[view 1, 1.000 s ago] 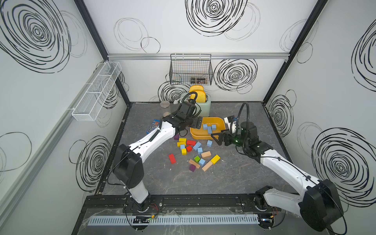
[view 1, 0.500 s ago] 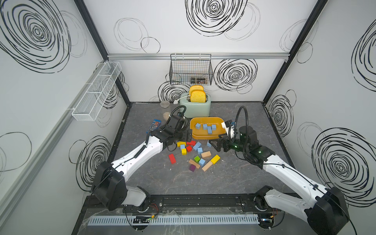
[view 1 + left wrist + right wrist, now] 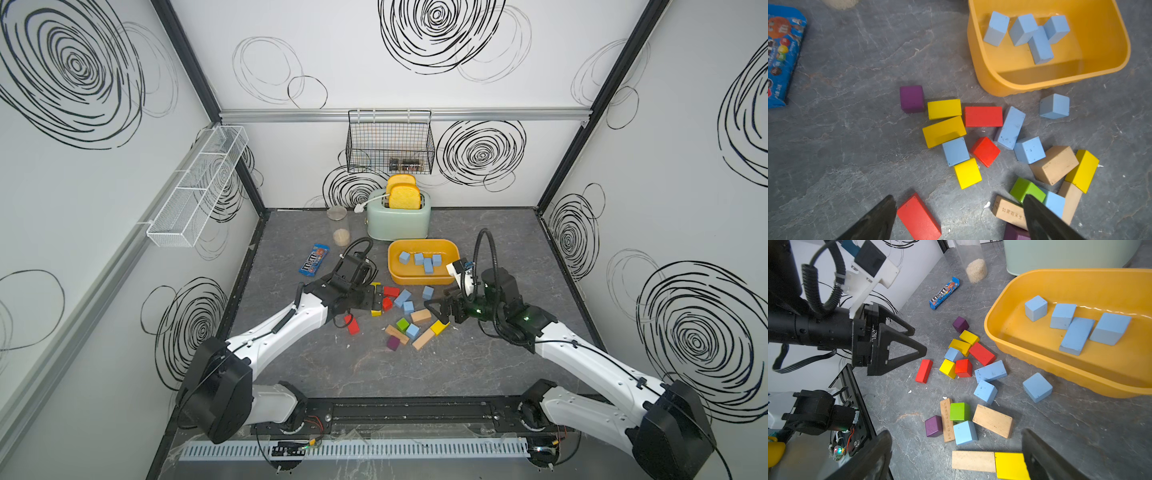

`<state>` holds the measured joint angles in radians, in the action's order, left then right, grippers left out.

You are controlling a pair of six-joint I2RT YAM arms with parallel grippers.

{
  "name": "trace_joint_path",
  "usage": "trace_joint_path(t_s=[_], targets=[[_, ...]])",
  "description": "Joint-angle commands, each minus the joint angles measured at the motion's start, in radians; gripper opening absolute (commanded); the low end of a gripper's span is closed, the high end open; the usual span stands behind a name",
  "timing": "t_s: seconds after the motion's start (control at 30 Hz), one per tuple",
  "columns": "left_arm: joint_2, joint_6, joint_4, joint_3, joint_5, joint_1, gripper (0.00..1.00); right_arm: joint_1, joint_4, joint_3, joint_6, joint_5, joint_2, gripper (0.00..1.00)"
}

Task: Pick out the blue building blocks
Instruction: Pick up the building block from the center of the board.

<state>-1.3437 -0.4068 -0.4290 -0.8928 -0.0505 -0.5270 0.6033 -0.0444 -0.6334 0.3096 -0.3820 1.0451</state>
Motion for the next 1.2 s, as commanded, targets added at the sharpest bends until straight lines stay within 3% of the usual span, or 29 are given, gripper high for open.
trace_joint_path(t_s=[0.0,0.47,1.17], targets=[[-0.022,-0.017,0.059,0.009,0.027,0.012,0.95,0.007,0.000,0.023,-0.009,0.003,-0.003,0.98],[-0.158,0.007,0.100,-0.008,0.088,0.033,0.81,0.006,0.031,0.011,-0.016,0.016,0.069,0.98],[-0.313,0.029,0.146,-0.073,0.110,0.082,0.75,-0.010,0.013,-0.037,-0.034,0.015,0.174,0.98]])
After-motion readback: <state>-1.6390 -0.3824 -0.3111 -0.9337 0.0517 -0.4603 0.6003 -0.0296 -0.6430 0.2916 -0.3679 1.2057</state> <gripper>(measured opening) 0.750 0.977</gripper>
